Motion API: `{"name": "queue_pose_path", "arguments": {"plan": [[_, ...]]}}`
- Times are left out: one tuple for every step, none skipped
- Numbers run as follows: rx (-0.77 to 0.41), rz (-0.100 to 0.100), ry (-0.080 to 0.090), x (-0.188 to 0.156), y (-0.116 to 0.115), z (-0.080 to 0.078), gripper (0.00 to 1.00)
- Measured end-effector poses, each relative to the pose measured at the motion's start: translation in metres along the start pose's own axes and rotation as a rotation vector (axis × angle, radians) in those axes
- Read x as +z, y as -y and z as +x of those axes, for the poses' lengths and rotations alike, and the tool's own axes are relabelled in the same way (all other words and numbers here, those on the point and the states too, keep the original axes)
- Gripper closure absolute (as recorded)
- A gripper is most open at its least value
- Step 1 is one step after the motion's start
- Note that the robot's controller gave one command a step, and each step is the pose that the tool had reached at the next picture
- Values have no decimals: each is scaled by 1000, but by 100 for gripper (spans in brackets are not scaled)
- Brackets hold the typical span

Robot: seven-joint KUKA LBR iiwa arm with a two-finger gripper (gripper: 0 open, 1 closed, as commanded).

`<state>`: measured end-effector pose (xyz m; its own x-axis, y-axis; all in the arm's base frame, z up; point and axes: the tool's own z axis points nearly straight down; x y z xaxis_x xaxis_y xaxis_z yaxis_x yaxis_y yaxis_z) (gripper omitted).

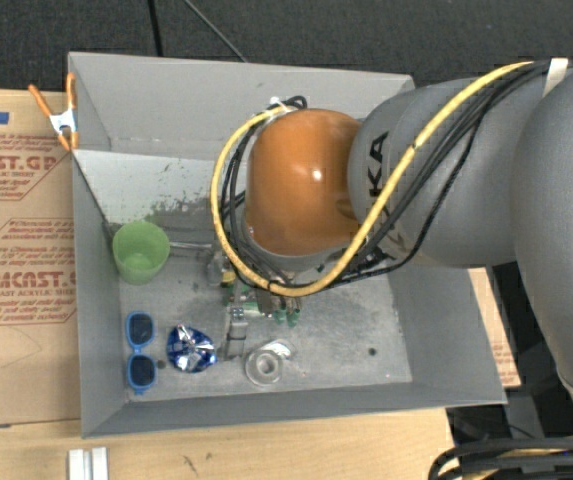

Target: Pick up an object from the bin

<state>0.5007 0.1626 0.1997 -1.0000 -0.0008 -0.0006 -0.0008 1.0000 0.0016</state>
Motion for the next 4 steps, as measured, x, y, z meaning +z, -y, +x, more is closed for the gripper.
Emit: {"name": "queue_pose_path", "arguments": {"plan": [[-159,0,8,131,-9,17,0],[-160,0,3,128,-10,18,100],[-535,1,5,24,-1,-25,100],[-517,0,9,-53,-3,-13,100]]}}
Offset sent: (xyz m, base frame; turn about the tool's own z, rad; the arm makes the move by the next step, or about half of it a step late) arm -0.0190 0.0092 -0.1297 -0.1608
